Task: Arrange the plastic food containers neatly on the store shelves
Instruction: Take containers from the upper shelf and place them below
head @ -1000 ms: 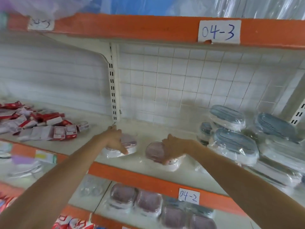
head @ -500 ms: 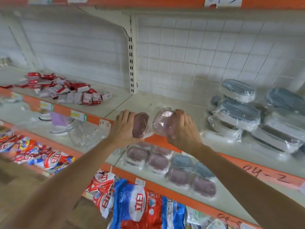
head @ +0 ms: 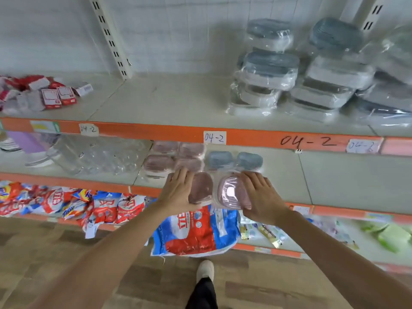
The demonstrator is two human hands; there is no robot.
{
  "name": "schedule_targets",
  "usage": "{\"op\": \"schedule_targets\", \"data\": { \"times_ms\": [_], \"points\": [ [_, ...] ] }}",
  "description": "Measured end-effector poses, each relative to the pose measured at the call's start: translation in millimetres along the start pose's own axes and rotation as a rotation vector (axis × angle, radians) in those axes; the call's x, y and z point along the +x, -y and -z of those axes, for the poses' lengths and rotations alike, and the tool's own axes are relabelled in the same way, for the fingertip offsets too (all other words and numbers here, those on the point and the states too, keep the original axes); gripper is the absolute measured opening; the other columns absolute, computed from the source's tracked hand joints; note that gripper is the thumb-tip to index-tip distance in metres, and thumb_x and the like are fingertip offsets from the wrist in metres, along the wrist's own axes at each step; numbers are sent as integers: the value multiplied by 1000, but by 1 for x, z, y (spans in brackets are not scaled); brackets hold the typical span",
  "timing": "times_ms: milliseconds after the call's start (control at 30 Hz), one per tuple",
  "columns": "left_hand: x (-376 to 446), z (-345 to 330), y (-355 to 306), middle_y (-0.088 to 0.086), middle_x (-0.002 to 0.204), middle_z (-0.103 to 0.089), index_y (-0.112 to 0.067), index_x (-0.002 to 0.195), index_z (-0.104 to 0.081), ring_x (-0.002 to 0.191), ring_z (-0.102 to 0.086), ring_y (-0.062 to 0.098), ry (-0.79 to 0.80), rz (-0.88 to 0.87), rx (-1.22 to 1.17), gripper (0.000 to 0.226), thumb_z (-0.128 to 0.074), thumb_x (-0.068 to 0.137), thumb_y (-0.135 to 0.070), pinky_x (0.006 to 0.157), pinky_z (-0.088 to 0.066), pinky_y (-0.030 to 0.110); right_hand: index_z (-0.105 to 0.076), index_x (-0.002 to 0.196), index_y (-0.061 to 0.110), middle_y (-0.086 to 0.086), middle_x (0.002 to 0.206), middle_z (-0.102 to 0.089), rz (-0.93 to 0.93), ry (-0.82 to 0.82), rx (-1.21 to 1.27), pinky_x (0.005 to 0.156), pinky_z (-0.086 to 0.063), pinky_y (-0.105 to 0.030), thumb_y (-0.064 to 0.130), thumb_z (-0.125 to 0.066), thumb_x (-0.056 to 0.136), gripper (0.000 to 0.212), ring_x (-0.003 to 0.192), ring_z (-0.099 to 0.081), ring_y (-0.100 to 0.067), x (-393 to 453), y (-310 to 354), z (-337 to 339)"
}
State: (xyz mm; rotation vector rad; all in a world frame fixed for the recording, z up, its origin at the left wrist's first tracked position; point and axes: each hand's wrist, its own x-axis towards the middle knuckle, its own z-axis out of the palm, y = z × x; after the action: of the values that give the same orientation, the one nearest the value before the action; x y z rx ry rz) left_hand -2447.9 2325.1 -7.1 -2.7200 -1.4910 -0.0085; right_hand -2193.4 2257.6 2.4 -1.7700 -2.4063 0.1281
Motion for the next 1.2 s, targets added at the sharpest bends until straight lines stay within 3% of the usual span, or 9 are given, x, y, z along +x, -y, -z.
{"op": "schedule_targets", "data": {
  "times_ms": [100, 200, 333, 500, 700, 867, 1200],
  "points": [
    [12, -28, -25, 8, 130, -35, -10, 142, -27, 120, -35, 25, 88, 1, -27, 103, -63, 66, -69, 100, -31, 35, -25, 145, 15, -5, 141, -35, -170, 101, 38, 105, -27, -35, 44, -71, 68, 95, 129, -32, -26, -28, -20, -27],
    [21, -51, -49, 9, 131, -35, -10, 140, -30, 120, -36, 26, 146, -41, -41, 99, -67, 65, -64, 100, -32, 36, -29, 143, 14, -6, 139, -37, -298, 146, 115, 101, -28, -33, 45, -73, 68, 92, 127, -36, -27, -45, -33, -52],
    [30, -76, -63, 8, 129, -36, -10, 139, -31, 119, -37, 26, 199, -78, -77, 95, -70, 67, -58, 101, -29, 33, -31, 140, 8, -11, 137, -33, -429, 210, 144, 100, -32, -36, 32, -74, 69, 87, 124, -38, -30, -54, -45, -77],
    [56, -90, -61, 9, 131, -43, -7, 138, -37, 121, -42, 27, 139, -17, -280, 89, -79, 68, -41, 106, -29, 33, -32, 141, 7, -11, 132, -39, -520, 154, -47, 97, -32, -38, 17, -67, 71, 79, 119, -40, -31, -34, -62, -85],
    [111, -96, -42, 11, 134, -43, -3, 135, -39, 125, -39, 28, 84, -6, -305, 80, -79, 70, -28, 108, -24, 29, -24, 145, 11, -5, 139, -34, -582, 102, -105, 111, -21, -39, 10, -59, 79, 74, 130, -31, -24, 27, -77, -91],
    [142, -109, -26, 13, 149, -28, -1, 143, -27, 139, -23, 26, 223, 11, -283, 79, -71, 81, -25, 113, -12, 30, -8, 149, 13, -3, 154, -15, -591, 220, -31, 117, -5, -38, 5, -59, 83, 84, 144, -8, -21, 66, -86, -112],
    [149, -141, -35, 16, 159, 2, 0, 150, -3, 147, 3, 28, 268, -10, -156, 80, -57, 93, -14, 120, -2, 37, 0, 150, 16, -2, 159, 9, -567, 310, 3, 116, -9, -35, 6, -56, 86, 86, 146, 6, -18, 66, -92, -139]
  ]
}}
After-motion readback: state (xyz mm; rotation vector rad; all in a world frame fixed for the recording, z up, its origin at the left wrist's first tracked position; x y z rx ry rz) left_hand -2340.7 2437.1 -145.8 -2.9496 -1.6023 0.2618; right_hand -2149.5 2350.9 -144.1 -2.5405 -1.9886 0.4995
